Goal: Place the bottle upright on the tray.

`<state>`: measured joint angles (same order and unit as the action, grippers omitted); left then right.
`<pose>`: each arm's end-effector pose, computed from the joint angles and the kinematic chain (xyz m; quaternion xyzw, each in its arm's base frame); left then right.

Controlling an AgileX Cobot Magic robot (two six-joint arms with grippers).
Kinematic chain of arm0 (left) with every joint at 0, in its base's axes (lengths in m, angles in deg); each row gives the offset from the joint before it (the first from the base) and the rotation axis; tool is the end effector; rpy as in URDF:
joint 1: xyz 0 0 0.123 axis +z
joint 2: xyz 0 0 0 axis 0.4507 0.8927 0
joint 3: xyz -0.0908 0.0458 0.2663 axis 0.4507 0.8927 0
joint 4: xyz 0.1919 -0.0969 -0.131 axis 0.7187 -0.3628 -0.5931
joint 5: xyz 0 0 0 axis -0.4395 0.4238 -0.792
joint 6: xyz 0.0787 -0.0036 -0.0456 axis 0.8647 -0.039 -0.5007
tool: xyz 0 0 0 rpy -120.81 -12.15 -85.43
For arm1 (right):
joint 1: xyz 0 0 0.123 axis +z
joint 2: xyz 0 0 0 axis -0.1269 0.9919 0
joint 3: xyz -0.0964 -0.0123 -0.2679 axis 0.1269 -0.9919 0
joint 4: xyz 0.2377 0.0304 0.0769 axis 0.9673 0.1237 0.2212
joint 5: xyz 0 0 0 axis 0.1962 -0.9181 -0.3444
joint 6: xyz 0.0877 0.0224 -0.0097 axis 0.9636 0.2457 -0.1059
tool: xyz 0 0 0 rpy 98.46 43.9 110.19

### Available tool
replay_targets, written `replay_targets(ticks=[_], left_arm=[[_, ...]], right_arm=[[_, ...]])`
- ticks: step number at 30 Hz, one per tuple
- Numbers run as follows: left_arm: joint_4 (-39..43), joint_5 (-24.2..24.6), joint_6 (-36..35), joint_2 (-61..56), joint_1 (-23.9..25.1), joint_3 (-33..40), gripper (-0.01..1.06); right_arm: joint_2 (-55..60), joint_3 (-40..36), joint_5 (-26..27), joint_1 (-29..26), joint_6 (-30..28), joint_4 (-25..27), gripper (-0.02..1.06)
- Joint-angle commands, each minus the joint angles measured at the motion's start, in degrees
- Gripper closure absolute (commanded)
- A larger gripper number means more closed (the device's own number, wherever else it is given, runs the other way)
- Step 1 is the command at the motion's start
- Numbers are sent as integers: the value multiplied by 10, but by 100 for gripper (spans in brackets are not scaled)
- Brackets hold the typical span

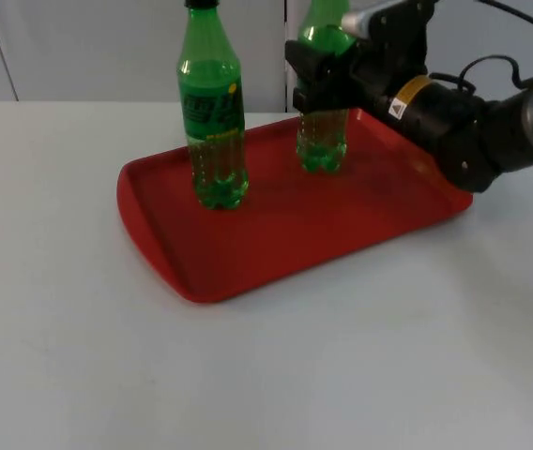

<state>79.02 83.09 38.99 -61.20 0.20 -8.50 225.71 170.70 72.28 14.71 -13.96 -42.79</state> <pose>-0.0049 0.0015 0.2747 0.2062 0.8349 -0.1176 0.4967 0.4962 0.2297 0.1000 -0.2482 0.6112 0.2240 0.7174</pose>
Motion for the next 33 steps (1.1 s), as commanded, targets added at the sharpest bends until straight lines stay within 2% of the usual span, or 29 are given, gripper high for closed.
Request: replay_targets(ticks=[1, 12, 14, 16, 17, 21, 22, 24, 26, 33], left_arm=[[2, -4, -5, -1, -4, 2, 0], [2, -4, -5, -1, -4, 2, 0], [2, -4, -5, -1, -4, 2, 0], [2, -4, -5, -1, -4, 2, 0], [2, -4, -5, -1, -4, 2, 0], [2, -4, -5, -1, -4, 2, 0], [2, -4, -5, -1, -4, 2, 0], [2, -4, -5, -1, -4, 2, 0], [2, -4, -5, -1, -4, 2, 0], [2, -4, -5, -1, -4, 2, 0]], right_arm=[[-1, 4, 25, -3, -9, 8, 105], [16, 4, 29, -3, -10, 21, 104], [18, 4, 29, -3, -10, 12, 97], [18, 4, 29, -3, -10, 12, 83], [18, 4, 29, -3, -10, 12, 83], [18, 4, 29, -2, -10, 12, 48], [18, 4, 29, -2, -10, 12, 48], [18, 4, 29, -2, -10, 13, 36], [18, 4, 29, -2, -8, 24, 32], [18, 4, 29, -1, -5, 45, 32]])
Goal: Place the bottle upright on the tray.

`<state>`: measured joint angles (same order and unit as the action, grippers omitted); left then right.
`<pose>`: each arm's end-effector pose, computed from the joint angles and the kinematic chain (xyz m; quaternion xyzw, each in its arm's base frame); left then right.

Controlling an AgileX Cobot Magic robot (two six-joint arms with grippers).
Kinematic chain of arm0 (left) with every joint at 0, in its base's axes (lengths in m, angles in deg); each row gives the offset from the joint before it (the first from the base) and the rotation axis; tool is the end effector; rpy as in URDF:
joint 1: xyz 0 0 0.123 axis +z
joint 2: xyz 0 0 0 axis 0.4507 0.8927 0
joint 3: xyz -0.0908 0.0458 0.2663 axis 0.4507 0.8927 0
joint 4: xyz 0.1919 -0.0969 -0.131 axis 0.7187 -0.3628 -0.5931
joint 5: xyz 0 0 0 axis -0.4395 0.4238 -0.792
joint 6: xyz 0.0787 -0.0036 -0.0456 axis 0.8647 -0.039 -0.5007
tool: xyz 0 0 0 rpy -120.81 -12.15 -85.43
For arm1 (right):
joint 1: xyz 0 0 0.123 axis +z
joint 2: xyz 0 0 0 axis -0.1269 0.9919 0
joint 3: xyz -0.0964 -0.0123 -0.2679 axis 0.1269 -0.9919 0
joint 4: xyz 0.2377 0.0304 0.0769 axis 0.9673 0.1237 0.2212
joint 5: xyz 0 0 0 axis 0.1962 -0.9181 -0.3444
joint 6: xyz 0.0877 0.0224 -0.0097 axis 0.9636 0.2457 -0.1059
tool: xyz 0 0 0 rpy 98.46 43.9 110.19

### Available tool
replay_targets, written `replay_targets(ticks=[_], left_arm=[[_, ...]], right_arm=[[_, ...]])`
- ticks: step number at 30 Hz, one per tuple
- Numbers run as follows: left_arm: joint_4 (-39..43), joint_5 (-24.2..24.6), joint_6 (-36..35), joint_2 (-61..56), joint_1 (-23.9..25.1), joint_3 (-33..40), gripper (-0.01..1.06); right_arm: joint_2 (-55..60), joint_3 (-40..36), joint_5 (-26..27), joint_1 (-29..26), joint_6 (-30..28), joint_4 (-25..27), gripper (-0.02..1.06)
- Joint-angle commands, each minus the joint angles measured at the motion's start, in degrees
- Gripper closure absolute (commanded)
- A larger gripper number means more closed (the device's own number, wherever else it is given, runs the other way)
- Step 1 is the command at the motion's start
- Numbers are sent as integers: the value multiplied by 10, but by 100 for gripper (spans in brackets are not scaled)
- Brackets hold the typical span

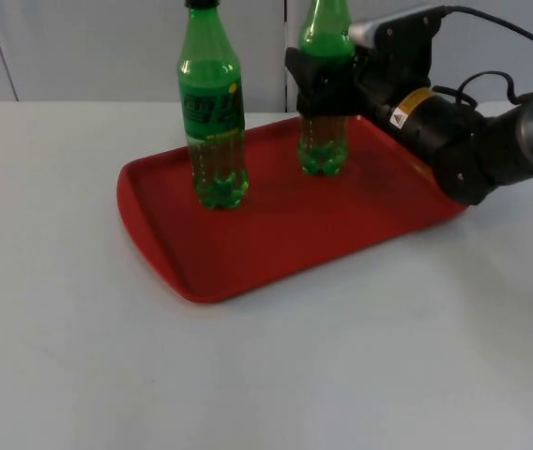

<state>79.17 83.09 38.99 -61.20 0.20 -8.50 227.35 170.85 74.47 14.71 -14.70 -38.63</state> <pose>-0.0048 0.0016 0.2747 0.2061 0.8349 -0.1163 0.4970 0.4979 0.2258 0.0898 -0.2163 0.6125 0.2253 0.7261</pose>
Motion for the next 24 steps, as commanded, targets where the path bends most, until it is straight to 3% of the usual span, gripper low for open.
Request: replay_targets(ticks=[1, 5, 8, 9, 10, 17, 24], left_arm=[[1, -4, -5, -1, -4, 2, 0], [1, -4, -5, -1, -4, 2, 0], [1, -4, -5, -1, -4, 2, 0], [1, -4, -5, -1, -4, 2, 0], [1, -4, -5, -1, -4, 2, 0], [1, -4, -5, -1, -4, 2, 0], [1, -4, -5, -1, -4, 2, 0]], right_arm=[[2, 2, 7, -1, 3, 1, 32], [2, 2, 7, -1, 3, -28, 29], [2, 2, 7, -1, 3, -46, 7], [2, 2, 7, -1, 3, -46, 7], [2, 2, 7, -1, 3, -48, -1], [-5, 1, 2, -1, 37, -47, -1], [-32, -34, -53, -1, 49, -45, -1]])
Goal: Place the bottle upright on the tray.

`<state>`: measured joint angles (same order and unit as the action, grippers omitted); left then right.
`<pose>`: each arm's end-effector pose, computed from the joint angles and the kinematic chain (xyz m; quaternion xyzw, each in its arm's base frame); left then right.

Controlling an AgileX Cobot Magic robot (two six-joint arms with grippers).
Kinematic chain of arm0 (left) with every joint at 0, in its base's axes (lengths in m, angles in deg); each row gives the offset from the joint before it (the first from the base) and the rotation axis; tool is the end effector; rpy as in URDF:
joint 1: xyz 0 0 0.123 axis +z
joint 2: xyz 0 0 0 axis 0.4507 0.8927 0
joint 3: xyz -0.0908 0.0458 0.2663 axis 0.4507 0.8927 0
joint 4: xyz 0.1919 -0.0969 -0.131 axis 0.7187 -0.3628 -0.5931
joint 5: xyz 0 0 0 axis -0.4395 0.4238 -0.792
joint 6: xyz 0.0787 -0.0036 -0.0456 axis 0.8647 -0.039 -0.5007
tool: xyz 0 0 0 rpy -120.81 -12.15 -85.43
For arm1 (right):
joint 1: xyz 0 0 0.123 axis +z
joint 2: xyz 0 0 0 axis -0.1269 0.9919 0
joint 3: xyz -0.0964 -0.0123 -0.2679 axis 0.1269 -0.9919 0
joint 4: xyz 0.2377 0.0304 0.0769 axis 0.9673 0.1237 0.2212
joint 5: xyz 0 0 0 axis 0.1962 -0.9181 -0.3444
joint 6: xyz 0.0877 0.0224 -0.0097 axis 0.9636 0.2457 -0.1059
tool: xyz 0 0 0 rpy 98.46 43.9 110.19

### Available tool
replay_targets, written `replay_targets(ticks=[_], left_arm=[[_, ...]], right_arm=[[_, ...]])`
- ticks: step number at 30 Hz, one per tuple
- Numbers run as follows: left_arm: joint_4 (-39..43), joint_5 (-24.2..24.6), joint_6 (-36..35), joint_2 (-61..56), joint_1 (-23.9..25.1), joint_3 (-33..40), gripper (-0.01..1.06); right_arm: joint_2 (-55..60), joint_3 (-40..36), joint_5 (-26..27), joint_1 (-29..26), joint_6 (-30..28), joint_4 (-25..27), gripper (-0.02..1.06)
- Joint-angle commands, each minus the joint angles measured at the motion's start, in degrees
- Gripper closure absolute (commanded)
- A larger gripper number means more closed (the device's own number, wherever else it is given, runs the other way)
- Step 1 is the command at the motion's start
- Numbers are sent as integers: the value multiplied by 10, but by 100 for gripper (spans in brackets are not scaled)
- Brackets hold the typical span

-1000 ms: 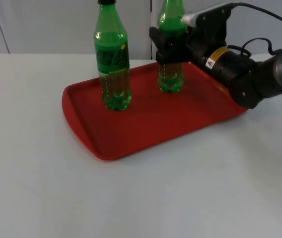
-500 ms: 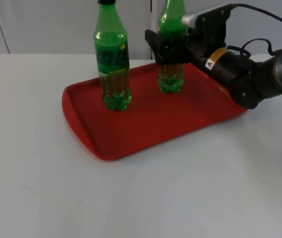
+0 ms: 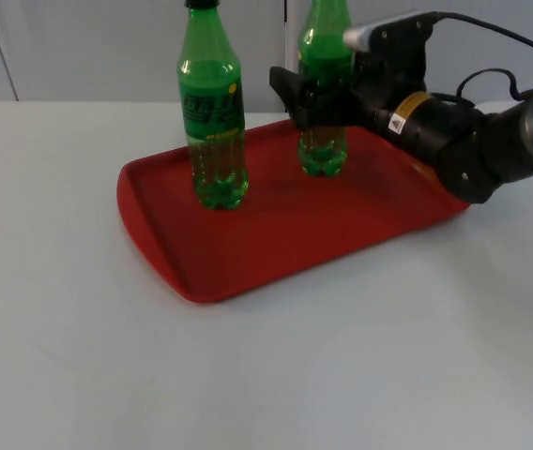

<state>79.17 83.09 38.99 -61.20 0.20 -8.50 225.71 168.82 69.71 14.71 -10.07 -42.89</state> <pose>-0.0048 0.0016 0.2747 0.2061 0.8349 -0.1163 0.4970 0.4927 0.2274 0.0867 -0.2299 0.6478 0.2391 0.6859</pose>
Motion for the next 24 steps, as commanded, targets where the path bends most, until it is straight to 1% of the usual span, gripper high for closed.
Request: replay_targets(ticks=[1, 4, 5, 10, 11, 14, 16, 17, 20, 21, 22, 24], left_arm=[[1, -4, -5, -1, -4, 2, 0], [1, -4, -5, -1, -4, 2, 0], [1, -4, -5, -1, -4, 2, 0], [1, -4, -5, -1, -4, 2, 0], [1, -4, -5, -1, -4, 2, 0], [1, -4, -5, -1, -4, 2, 0], [1, -4, -5, -1, -4, 2, 0], [1, -4, -5, -1, -4, 2, 0], [1, -4, -5, -1, -4, 2, 0], [1, -4, -5, -1, -4, 2, 0], [1, -4, -5, -1, -4, 2, 0], [1, -4, -5, -1, -4, 2, 0]], right_arm=[[-16, -14, -6, -1, 3, -2, -1], [-45, -55, -23, -1, 2, 0, -1], [-45, -55, -23, -1, 2, 0, -1], [-87, -125, -32, -1, 0, 0, -1], [-87, -125, -32, -1, 0, 0, -1], [-120, -183, -36, -1, 0, 0, -1], [-147, -218, -54, -1, 0, 4, -1], [-147, -218, -54, -1, 0, 4, -1], [-188, -264, -125, -1, 1, 3, -1], [-204, -280, -156, -1, 1, 3, -1], [-204, -280, -156, -1, 1, 3, -1], [-239, -310, -207, 2, 6, 3, -1]])
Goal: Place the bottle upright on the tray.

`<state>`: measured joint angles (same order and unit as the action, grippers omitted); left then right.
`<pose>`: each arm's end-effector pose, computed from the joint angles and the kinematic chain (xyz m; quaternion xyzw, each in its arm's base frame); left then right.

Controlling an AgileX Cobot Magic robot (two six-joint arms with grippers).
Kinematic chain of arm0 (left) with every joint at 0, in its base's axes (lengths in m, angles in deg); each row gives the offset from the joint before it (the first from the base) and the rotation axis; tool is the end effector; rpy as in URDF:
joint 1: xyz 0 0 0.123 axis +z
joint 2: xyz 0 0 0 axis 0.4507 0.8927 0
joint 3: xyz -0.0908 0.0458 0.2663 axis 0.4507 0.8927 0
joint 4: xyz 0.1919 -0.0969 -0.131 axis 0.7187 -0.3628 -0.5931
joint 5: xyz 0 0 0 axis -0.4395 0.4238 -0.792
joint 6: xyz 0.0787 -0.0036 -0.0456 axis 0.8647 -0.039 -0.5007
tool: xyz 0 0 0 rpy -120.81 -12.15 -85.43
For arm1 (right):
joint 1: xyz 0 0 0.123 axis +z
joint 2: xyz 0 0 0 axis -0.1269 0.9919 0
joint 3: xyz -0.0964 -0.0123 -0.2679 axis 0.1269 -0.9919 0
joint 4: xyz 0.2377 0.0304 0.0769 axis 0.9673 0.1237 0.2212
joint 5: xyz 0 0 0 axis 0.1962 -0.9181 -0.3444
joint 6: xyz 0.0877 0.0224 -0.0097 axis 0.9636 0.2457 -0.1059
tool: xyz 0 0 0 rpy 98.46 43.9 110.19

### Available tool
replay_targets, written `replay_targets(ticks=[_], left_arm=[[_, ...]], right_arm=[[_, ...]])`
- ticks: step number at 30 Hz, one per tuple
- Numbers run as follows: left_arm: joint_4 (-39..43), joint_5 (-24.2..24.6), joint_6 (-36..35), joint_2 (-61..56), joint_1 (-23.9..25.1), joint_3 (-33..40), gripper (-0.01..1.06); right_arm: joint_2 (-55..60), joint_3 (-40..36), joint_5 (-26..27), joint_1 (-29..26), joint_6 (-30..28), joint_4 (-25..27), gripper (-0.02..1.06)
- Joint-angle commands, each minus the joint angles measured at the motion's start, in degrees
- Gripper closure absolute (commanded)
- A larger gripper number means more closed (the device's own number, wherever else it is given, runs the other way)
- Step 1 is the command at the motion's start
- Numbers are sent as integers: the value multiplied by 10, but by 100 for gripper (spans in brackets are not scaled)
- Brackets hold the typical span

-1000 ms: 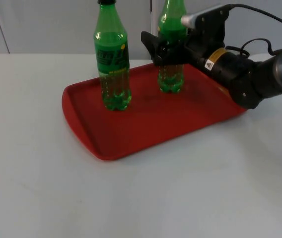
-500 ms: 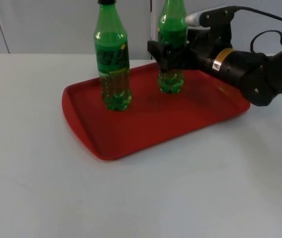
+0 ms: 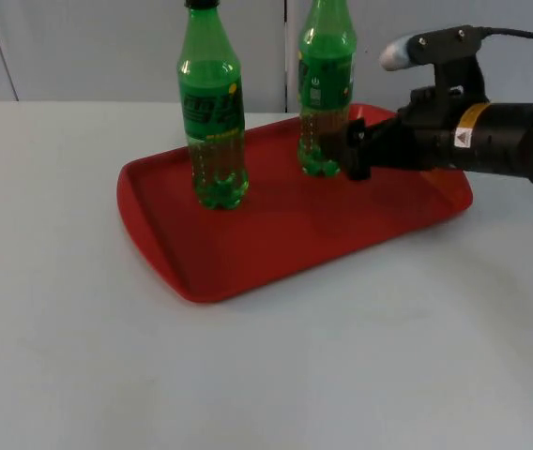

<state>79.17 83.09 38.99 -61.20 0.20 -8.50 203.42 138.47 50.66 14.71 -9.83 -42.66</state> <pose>-0.0048 0.0016 0.2747 0.2061 0.8349 -0.1163 0.4970 0.4096 0.1842 0.1100 -0.2346 0.8003 0.1667 0.5260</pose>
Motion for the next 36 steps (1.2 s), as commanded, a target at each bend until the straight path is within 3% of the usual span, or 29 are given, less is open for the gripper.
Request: replay_targets(ticks=[1, 4, 7, 8, 11, 12, 16, 26, 36], left_arm=[[1, -4, -5, -1, -4, 2, 0], [1, -4, -5, -1, -4, 2, 0], [1, -4, -5, -1, -4, 2, 0], [1, -4, -5, -1, -4, 2, 0], [1, -4, -5, -1, -4, 2, 0], [1, -4, -5, -1, -4, 2, 0], [1, -4, -5, -1, -4, 2, 0], [1, -4, -5, -1, -4, 2, 0], [1, -4, -5, -1, -4, 2, 0]], right_arm=[[-45, -29, -54, 6, 3, 1, -1], [-83, -47, -111, 14, 27, 1, -1], [-142, -50, -256, 28, 55, 1, -1], [-142, -50, -256, 28, 55, 1, -1], [-204, -50, -376, 50, 55, 4, -1], [-204, -50, -376, 50, 55, 4, -1], [-263, -49, -459, 73, 58, 35, -1], [-364, -49, -553, 104, 53, 93, -1], [-429, -53, -575, 119, 38, 97, -1]])
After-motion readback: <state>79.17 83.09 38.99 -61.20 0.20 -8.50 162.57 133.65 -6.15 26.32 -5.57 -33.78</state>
